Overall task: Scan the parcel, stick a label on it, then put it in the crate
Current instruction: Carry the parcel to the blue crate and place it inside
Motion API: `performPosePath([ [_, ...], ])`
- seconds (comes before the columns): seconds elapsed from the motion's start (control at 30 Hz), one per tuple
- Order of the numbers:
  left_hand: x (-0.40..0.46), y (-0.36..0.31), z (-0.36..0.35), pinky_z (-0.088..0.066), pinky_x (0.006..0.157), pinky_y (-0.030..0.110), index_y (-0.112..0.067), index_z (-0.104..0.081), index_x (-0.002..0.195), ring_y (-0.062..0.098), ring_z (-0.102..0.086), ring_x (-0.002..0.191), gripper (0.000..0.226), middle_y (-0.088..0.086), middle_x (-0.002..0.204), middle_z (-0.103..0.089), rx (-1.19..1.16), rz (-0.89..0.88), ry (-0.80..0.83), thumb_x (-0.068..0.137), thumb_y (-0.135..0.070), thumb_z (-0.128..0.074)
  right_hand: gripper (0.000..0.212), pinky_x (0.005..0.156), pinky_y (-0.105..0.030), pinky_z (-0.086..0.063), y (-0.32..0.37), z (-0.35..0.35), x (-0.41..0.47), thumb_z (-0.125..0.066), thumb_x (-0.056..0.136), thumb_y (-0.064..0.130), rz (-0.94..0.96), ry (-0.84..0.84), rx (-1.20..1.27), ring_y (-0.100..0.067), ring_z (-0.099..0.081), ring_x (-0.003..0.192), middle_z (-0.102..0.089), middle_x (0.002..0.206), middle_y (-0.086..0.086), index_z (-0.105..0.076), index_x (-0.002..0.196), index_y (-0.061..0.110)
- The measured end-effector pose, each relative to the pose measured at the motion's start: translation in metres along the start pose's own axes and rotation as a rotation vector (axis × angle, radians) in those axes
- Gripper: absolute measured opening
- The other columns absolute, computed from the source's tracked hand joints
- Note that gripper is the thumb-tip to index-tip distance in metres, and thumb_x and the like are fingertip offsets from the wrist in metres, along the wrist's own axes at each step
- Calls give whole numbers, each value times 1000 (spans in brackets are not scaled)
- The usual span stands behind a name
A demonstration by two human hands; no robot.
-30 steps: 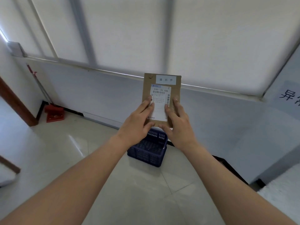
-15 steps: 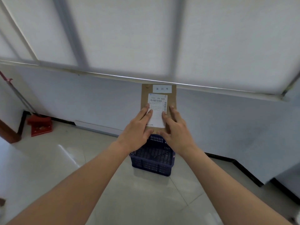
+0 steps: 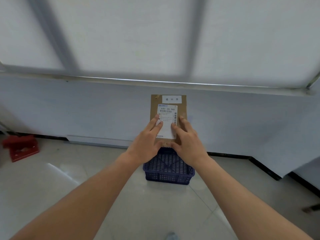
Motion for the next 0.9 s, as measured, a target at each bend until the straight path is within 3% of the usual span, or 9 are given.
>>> performPosePath([
  [0.5, 108, 159, -82, -35, 120, 44, -3, -26, 159, 27, -21, 155, 78, 3, 172, -6, -45, 153, 180, 97, -26, -68, 79, 123, -50, -34, -67, -132, 157, -77, 93, 24, -104, 161, 87, -32, -26, 153, -13, 173, -2, -37, 161, 16],
  [0.77, 149, 224, -126, -30, 119, 33, -8, -27, 159, 22, -22, 154, 76, -2, 172, -3, -101, 171, 277, 97, -22, -68, 80, 120, -47, -35, -103, -183, 205, -79, 91, 27, -216, 214, 133, -32, -30, 148, -13, 172, 2, -38, 160, 21],
  [0.9, 162, 258, -161, -35, 117, 34, -10, -25, 160, 19, -21, 154, 78, -3, 172, 2, -128, 140, 348, 96, -18, -69, 82, 123, -46, -34, -122, -220, 220, -80, 90, 20, -288, 227, 149, -32, -27, 152, -12, 173, 1, -38, 160, 19],
])
Point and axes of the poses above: each hand's wrist, its own x-axis towards the middle knuckle, its own z-axis out of the back of the hand, y = z × x, the point moved 10 cm from there along x, towards the middle knuckle
